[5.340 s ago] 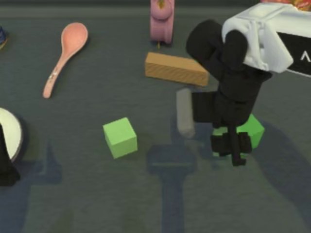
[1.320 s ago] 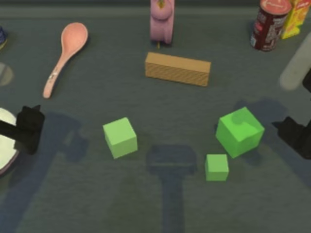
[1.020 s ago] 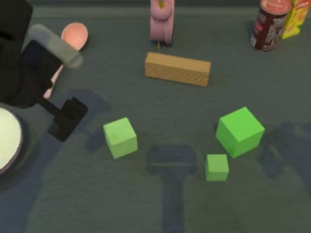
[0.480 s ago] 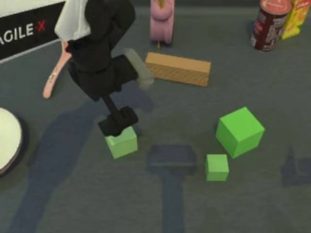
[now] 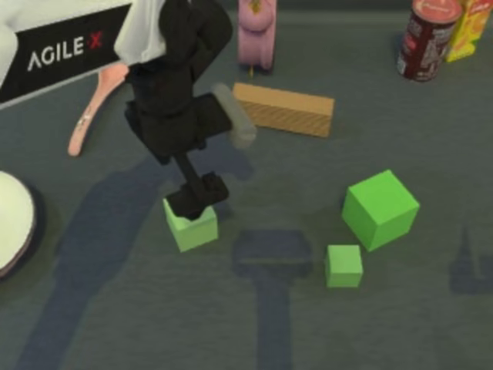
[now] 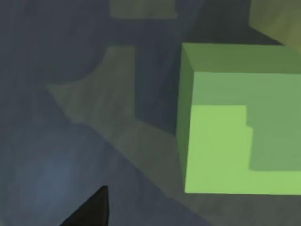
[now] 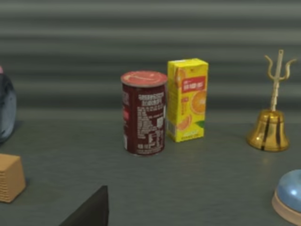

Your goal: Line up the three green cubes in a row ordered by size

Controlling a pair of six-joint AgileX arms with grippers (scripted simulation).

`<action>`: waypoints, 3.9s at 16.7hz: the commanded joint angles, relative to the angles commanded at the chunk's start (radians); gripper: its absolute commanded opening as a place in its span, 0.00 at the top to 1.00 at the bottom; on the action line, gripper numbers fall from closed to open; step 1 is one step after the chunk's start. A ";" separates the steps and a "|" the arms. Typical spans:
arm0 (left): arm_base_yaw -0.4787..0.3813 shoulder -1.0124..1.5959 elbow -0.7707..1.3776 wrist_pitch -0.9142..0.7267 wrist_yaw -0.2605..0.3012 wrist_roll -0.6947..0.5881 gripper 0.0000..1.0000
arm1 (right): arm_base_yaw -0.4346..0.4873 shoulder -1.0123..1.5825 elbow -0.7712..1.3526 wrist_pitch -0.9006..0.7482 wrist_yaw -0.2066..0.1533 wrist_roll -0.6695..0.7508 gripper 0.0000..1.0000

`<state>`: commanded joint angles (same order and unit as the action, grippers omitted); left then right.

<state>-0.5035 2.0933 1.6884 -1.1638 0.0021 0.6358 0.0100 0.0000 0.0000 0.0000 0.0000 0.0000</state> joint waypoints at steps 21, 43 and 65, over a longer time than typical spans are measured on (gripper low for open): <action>-0.003 0.114 -0.195 0.307 0.001 0.004 0.53 | 0.000 0.000 0.000 0.000 0.000 0.000 0.00; 0.010 0.027 -0.071 0.100 0.010 -0.004 1.00 | 0.000 0.000 0.000 0.000 0.000 0.000 0.00; -0.309 0.050 0.116 -0.058 0.011 0.127 1.00 | 0.000 0.000 0.000 0.000 0.000 0.000 0.00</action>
<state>-0.8123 2.1433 1.8046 -1.2216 0.0135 0.7627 0.0100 0.0000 0.0000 0.0000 0.0000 0.0000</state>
